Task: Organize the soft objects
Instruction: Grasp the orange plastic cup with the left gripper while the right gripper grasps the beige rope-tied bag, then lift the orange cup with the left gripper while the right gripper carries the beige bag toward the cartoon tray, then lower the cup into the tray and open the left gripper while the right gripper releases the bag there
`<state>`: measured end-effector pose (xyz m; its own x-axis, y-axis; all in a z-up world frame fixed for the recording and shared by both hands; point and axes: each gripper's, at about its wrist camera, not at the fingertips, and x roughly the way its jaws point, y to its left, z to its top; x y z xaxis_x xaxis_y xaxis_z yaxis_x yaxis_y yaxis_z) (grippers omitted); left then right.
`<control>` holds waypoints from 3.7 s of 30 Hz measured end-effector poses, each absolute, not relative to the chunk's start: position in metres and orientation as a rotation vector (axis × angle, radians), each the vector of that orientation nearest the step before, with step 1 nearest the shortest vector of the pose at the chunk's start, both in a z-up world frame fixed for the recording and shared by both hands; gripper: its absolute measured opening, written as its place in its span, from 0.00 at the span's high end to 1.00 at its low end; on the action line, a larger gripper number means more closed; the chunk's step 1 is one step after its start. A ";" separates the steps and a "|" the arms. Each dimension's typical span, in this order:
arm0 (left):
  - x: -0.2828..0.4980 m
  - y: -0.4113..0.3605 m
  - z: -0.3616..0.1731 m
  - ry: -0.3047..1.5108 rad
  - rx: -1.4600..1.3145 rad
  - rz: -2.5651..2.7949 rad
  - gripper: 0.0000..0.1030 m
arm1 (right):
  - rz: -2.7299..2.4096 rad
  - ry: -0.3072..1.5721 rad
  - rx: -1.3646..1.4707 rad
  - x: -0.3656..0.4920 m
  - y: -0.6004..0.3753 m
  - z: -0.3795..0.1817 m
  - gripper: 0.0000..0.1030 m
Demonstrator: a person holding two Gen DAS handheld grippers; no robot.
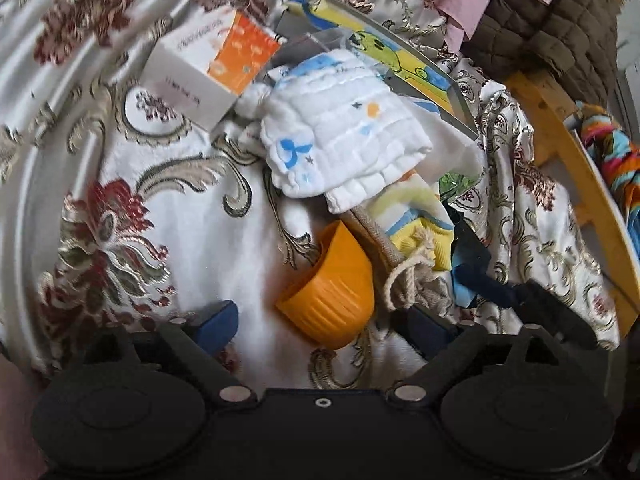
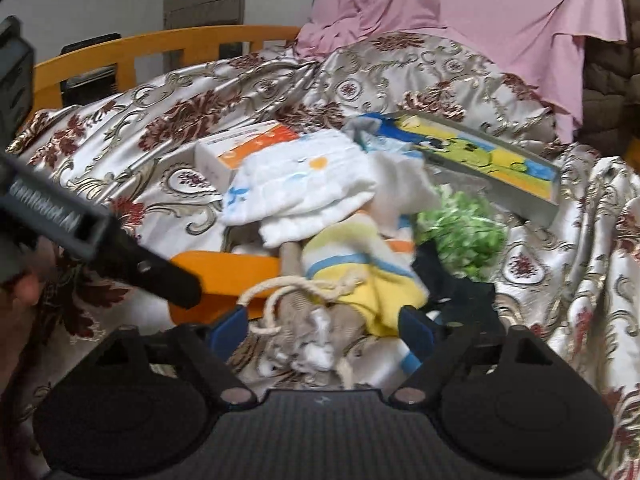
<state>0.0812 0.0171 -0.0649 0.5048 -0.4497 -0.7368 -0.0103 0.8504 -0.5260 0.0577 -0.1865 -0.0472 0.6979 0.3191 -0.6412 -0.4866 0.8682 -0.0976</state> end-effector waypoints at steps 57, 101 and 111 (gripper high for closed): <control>-0.011 0.020 0.038 0.653 -0.343 -0.391 0.65 | 0.428 0.459 -0.105 -0.055 -0.212 0.042 0.62; 0.420 -0.137 -0.036 0.679 -0.279 -0.272 0.60 | 0.133 0.440 0.242 0.347 -0.341 -0.056 0.59; 0.415 -0.135 -0.022 0.718 -0.263 -0.227 0.39 | 0.121 0.451 0.200 0.342 -0.337 -0.046 0.32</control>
<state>0.4145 -0.1352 -0.0224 0.7311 -0.2935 -0.6159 0.1146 0.9428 -0.3131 0.3423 -0.3375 -0.0460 0.8933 0.1602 -0.4199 -0.0721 0.9733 0.2179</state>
